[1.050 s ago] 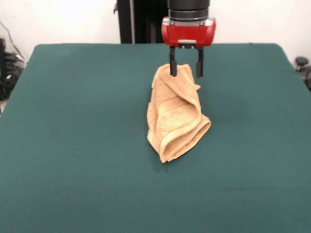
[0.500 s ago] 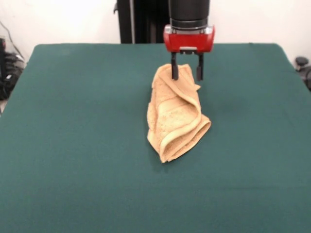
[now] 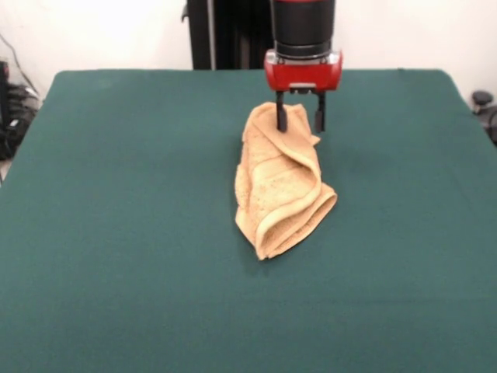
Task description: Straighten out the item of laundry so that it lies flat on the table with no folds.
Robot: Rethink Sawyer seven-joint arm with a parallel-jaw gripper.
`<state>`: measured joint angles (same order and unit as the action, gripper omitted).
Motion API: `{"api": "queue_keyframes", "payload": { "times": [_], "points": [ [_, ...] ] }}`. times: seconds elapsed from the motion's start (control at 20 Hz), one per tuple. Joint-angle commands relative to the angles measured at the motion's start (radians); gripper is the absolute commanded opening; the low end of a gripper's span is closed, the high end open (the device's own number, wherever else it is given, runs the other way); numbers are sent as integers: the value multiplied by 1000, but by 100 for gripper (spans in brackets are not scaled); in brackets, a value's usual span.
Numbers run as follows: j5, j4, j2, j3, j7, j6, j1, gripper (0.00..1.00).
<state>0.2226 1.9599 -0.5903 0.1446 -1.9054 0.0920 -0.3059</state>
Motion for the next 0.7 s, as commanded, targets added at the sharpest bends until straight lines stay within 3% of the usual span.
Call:
{"api": "queue_keyframes", "payload": {
  "times": [0.05,0.4,0.7],
  "points": [
    [60,-9,86,64,-69,-56,-25,100],
    [98,-25,104,77,-56,-59,-66,100],
    [144,-17,64,117,9,17,-155,100]
  ]
}}
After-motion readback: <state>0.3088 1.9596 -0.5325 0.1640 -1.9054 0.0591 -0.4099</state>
